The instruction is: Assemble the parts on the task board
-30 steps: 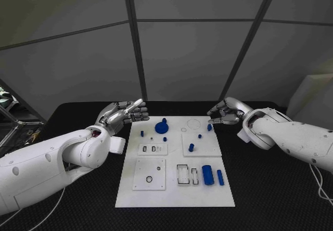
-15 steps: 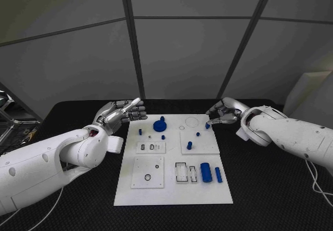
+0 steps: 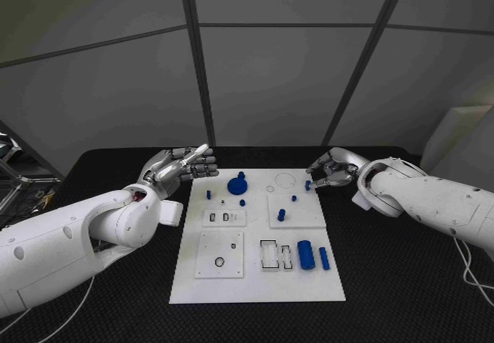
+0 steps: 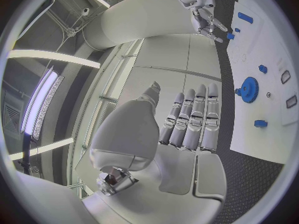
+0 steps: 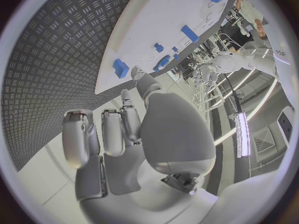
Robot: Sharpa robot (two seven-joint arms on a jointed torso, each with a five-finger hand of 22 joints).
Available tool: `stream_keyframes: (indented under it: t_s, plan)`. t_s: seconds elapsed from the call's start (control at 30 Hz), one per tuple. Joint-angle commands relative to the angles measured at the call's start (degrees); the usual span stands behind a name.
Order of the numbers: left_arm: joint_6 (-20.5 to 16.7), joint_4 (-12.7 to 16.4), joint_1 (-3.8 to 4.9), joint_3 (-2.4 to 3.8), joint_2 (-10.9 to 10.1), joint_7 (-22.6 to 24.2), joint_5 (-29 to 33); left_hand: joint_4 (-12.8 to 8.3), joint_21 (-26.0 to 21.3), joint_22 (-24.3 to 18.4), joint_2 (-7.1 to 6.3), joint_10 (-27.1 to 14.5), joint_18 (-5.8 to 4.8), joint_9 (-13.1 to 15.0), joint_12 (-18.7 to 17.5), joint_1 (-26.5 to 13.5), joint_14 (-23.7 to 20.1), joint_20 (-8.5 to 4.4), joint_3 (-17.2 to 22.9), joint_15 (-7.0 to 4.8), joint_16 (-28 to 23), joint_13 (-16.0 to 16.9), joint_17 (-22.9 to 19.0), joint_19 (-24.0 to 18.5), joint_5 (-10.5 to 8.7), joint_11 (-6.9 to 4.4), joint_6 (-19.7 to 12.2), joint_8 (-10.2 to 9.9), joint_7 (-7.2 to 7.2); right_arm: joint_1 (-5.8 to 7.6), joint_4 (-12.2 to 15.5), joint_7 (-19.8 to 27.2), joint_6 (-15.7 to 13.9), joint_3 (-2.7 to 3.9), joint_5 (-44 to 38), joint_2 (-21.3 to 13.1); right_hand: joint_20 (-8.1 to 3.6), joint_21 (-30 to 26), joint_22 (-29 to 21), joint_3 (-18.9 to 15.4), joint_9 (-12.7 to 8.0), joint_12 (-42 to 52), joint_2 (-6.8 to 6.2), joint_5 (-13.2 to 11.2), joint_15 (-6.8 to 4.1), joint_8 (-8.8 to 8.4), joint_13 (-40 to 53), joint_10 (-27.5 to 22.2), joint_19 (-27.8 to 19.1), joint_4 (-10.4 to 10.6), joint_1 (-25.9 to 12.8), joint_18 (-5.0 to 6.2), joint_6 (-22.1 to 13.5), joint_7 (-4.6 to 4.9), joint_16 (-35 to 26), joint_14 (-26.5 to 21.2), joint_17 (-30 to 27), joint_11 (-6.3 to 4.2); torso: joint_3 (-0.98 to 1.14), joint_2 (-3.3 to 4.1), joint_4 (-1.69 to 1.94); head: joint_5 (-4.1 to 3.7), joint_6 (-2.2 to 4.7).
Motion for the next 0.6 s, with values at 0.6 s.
stream_keyframes:
  t_s: [0.6]
  plan:
    - [0.68, -0.06, 0.05, 0.05, 0.15, 0.19, -0.36, -0.41, 0.09, -0.08, 0.34, 0.50, -0.68, 0.04, -0.23, 0.02, -0.03, -0.16, 0.02, -0.02, -0.16, 0.06, 0.04, 0.30, -0.24, -0.02, 0.42, -0.45, 0.99, -0.64, -2.29, -0.93, 1.89, 0.03, -1.90, 1.92, 0.60, 0.75, 11.25, 0.17, 0.26, 0.78, 1.39, 0.42, 0.40, 0.17, 2.20, 0.49, 3.70, -0.11, -1.68, 0.07, 0.56, -0.20, 0.89, 3.38, 2.40, 0.47, 0.05, -0.01, -0.02, -0.04, -0.19]
